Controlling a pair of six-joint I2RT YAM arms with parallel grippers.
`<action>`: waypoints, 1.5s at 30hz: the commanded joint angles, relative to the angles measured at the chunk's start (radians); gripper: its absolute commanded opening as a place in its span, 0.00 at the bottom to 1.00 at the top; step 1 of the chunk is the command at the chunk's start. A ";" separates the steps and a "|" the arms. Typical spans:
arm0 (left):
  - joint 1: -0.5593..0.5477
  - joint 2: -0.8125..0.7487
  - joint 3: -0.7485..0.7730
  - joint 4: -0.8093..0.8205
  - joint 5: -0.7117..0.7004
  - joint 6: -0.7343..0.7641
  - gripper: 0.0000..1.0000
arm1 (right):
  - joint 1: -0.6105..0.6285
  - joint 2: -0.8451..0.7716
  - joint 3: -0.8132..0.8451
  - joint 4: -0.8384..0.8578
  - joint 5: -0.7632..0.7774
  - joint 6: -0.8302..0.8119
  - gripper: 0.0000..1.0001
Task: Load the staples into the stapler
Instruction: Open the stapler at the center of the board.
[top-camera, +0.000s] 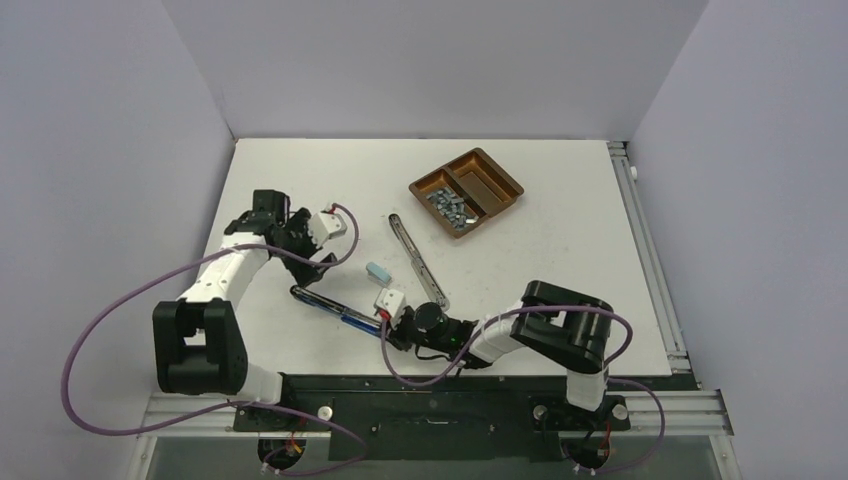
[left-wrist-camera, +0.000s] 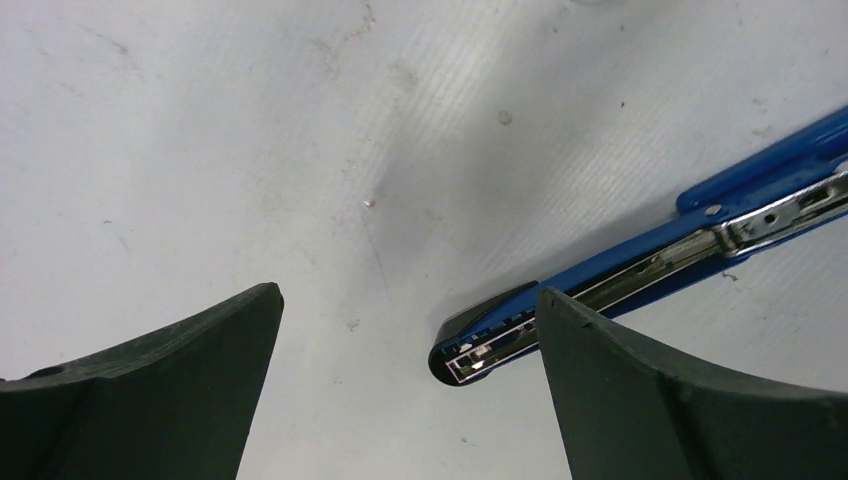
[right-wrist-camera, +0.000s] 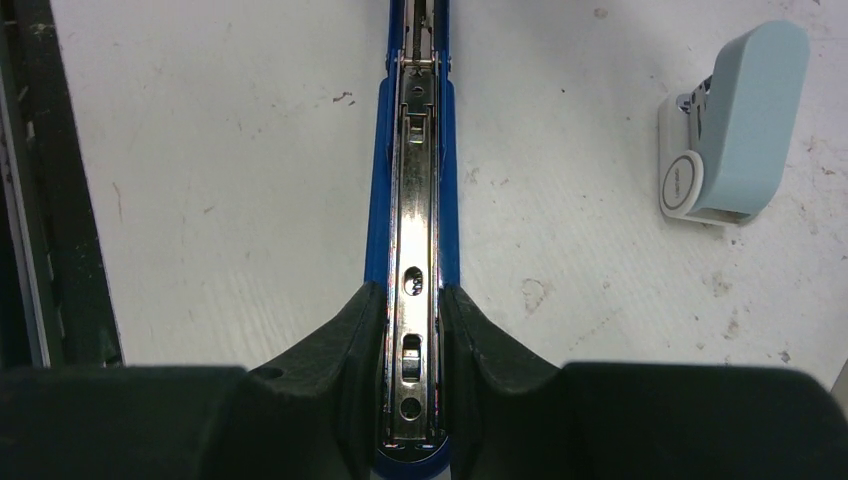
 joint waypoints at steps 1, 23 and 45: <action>0.008 -0.084 0.107 0.002 0.043 -0.166 0.96 | 0.086 0.072 0.096 -0.143 0.310 0.035 0.09; 0.176 -0.159 0.323 0.016 0.181 -0.472 0.96 | 0.019 -0.027 0.344 -0.435 0.186 0.029 0.66; 0.217 -0.150 0.357 -0.053 0.196 -0.576 0.96 | -0.129 0.105 0.754 -0.890 0.298 0.121 0.45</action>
